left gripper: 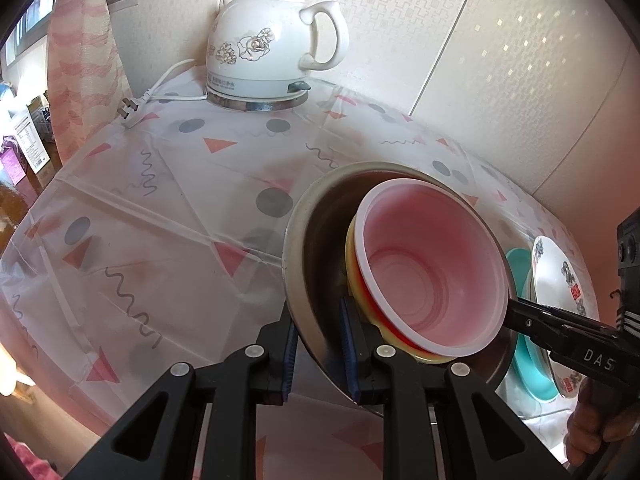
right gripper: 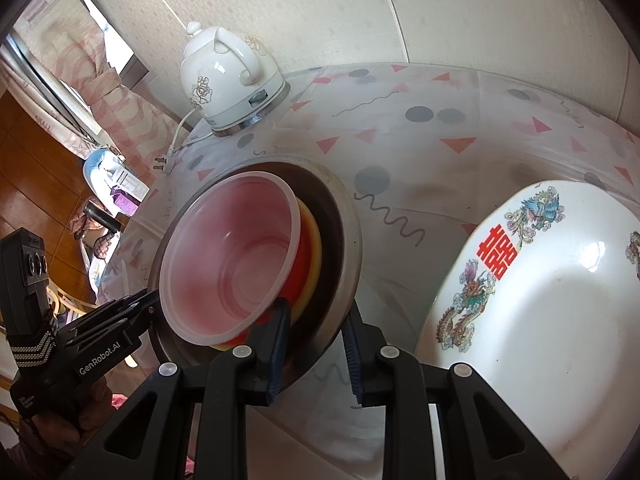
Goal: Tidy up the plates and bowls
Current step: 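Lift the nested steel bowl with both grippers and carry it over the plate stack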
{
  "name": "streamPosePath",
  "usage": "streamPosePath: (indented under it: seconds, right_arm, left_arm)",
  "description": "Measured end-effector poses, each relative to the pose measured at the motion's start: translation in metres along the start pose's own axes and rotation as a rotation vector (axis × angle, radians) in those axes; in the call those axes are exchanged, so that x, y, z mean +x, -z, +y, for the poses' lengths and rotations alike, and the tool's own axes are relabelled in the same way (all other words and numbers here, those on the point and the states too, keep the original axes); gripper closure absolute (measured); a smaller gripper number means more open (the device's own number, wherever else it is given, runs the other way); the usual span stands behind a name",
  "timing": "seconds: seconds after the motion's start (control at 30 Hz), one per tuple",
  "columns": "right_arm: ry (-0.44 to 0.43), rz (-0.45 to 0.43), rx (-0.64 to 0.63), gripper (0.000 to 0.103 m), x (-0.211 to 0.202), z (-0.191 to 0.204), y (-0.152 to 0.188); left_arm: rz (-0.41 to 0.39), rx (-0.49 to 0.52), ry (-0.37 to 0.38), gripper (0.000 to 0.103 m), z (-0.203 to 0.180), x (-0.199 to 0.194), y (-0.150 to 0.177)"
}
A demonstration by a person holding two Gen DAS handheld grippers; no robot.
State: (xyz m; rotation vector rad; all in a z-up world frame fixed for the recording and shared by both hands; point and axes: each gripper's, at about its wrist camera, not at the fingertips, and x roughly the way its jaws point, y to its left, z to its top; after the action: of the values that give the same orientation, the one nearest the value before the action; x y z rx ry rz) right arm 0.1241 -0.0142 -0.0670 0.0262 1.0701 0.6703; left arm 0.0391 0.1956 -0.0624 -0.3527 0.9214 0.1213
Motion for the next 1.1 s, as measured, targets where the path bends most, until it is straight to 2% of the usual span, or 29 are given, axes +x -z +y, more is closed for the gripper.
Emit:
streamPosePath:
  seconds: [0.9,1.1]
  right_arm:
    - [-0.025,-0.015,-0.008,0.077,-0.009,0.002,0.008]
    - [-0.014,0.0,-0.016,0.077,-0.006,0.002,0.01]
  left_arm:
    - [-0.047,-0.002,0.038,0.081,-0.004,-0.022,0.004]
    - [-0.024,0.001,0.024,0.081,-0.003,-0.015,0.007]
